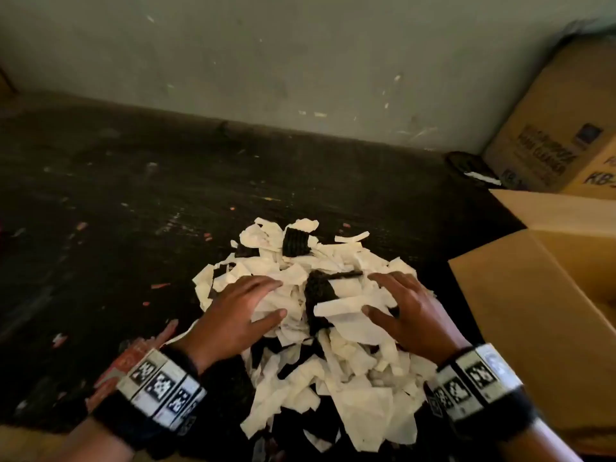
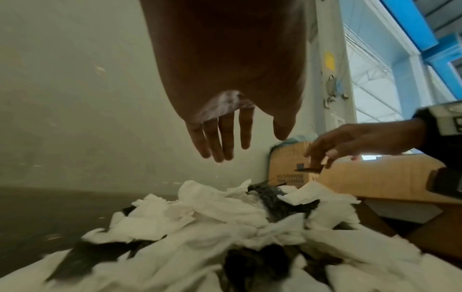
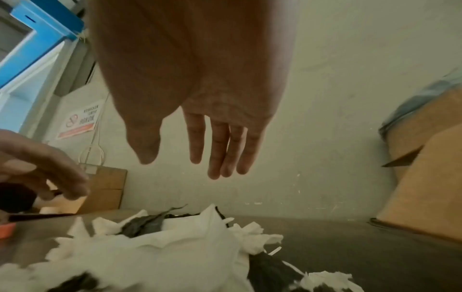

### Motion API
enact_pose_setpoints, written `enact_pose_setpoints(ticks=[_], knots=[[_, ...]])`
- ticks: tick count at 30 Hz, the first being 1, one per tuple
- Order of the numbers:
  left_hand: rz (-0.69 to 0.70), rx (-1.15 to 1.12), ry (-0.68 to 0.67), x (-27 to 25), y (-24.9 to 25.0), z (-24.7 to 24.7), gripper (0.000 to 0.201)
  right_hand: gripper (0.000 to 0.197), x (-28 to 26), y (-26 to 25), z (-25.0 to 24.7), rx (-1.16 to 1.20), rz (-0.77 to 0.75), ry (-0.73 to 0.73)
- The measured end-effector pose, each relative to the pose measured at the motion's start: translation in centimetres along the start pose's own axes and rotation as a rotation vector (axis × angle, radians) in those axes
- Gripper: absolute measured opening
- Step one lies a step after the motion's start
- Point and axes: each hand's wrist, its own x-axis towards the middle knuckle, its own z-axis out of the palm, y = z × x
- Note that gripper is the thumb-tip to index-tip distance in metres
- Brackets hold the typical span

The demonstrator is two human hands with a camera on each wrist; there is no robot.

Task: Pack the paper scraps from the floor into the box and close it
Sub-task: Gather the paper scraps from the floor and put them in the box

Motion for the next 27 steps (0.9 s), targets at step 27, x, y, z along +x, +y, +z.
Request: enact_pose_setpoints(ticks=[27], knots=[[-0.039, 0.144, -0.214, 9.5, -3.3, 9.1, 0.125, 0.144, 8.5, 2.9, 10.9, 0.042, 0.068, -0.37]])
